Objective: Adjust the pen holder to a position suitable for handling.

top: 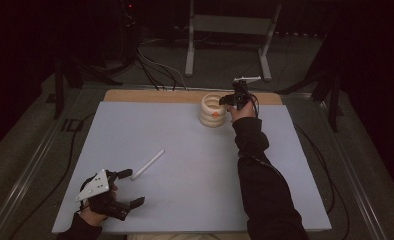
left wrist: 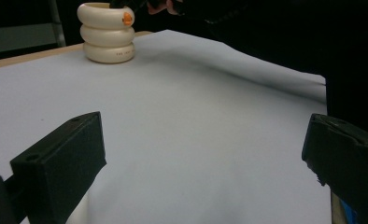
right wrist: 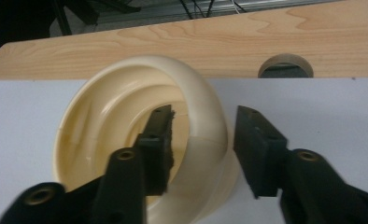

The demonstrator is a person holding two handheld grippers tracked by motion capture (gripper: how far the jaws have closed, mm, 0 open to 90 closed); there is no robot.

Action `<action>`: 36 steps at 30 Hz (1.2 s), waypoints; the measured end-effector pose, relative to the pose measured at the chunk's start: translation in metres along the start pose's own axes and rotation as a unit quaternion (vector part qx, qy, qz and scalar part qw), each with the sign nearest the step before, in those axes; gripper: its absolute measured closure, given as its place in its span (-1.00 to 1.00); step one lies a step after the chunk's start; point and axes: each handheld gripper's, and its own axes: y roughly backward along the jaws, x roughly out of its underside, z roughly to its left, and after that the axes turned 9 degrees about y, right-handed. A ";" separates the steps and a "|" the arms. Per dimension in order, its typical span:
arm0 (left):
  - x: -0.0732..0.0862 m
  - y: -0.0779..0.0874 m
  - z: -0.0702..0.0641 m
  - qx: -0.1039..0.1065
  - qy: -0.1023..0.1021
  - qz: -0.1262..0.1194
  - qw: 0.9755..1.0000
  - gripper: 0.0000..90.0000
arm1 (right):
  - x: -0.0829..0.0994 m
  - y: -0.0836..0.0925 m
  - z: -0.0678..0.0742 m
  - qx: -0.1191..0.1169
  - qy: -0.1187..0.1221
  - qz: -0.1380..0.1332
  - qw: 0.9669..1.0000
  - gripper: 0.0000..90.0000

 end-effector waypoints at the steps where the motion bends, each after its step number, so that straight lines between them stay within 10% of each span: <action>1: 0.000 0.000 0.000 0.000 -0.001 0.001 1.000 -1.00 | 0.000 -0.001 0.000 0.002 -0.005 0.004 1.000 0.35; 13: 0.001 0.000 0.001 -0.001 0.000 0.003 1.000 -1.00 | -0.003 0.004 0.008 0.030 0.000 0.013 0.999 0.54; 36: 0.000 -0.002 0.000 -0.003 -0.003 0.003 1.000 -1.00 | 0.043 0.060 0.050 -0.013 0.079 0.053 0.995 0.56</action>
